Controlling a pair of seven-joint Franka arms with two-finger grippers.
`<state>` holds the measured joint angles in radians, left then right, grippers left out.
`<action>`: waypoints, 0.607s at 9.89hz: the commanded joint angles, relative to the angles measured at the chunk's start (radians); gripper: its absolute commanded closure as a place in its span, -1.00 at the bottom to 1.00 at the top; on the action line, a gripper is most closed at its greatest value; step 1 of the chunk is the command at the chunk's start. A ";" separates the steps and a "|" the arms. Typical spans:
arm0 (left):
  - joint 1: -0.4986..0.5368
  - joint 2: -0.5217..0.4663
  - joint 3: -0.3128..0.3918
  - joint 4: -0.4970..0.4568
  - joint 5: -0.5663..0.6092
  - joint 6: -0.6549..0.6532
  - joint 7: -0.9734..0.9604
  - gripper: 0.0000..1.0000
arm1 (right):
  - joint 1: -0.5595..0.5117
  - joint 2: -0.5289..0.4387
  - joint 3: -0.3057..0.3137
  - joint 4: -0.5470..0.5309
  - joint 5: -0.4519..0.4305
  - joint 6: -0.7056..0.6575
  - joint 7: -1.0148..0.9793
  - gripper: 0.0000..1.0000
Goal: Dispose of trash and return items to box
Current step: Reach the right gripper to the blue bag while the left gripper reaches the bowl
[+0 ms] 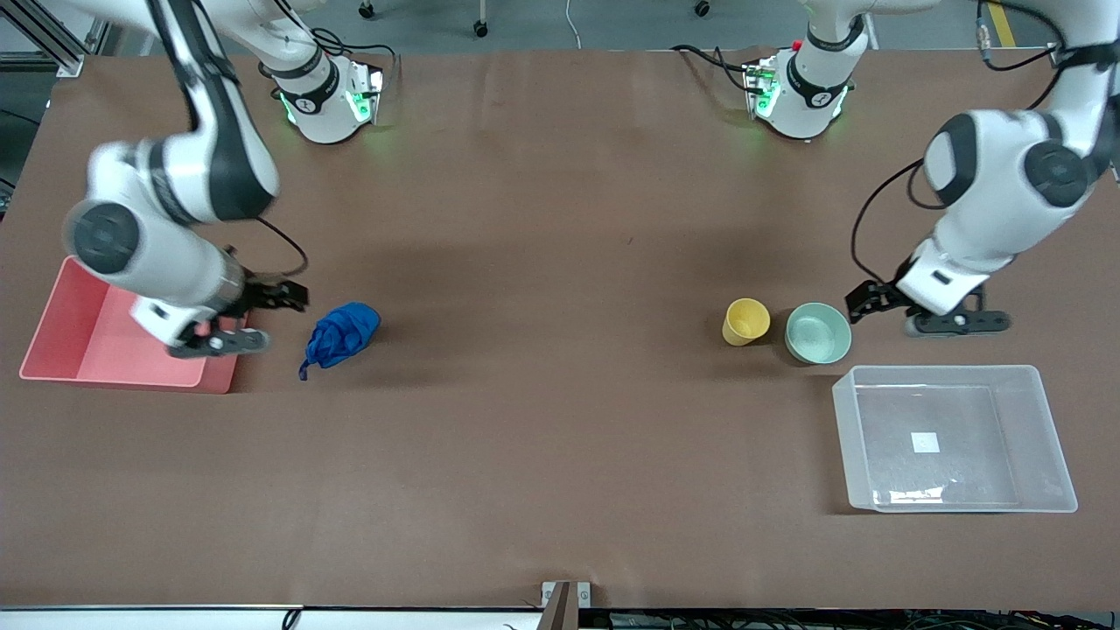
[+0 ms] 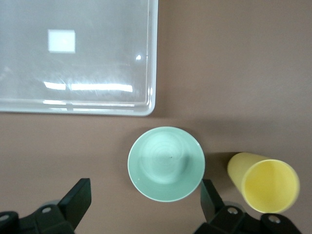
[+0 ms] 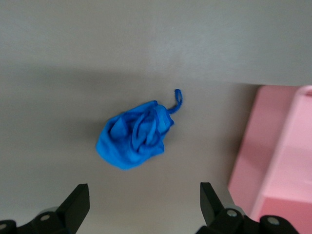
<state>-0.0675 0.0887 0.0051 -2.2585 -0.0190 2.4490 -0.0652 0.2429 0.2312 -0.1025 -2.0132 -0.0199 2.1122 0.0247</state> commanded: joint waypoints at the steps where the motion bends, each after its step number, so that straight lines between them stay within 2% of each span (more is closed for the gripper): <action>1: 0.012 0.113 0.001 -0.096 -0.012 0.202 0.016 -0.97 | 0.003 0.084 -0.009 -0.111 -0.009 0.237 0.000 -1.00; 4: 0.021 0.232 0.007 -0.108 -0.012 0.324 0.016 -0.93 | 0.003 0.164 -0.006 -0.194 0.005 0.461 0.047 -1.00; 5: 0.021 0.265 0.007 -0.107 -0.012 0.350 0.016 -0.79 | 0.006 0.166 -0.005 -0.200 0.005 0.466 0.052 -0.95; 6: 0.021 0.282 0.007 -0.108 -0.012 0.370 -0.001 0.00 | 0.009 0.169 -0.002 -0.202 0.005 0.474 0.053 -0.54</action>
<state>-0.0469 0.3218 0.0109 -2.3630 -0.0190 2.7811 -0.0653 0.2443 0.4268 -0.1083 -2.1877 -0.0192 2.5714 0.0540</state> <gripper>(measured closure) 0.097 0.031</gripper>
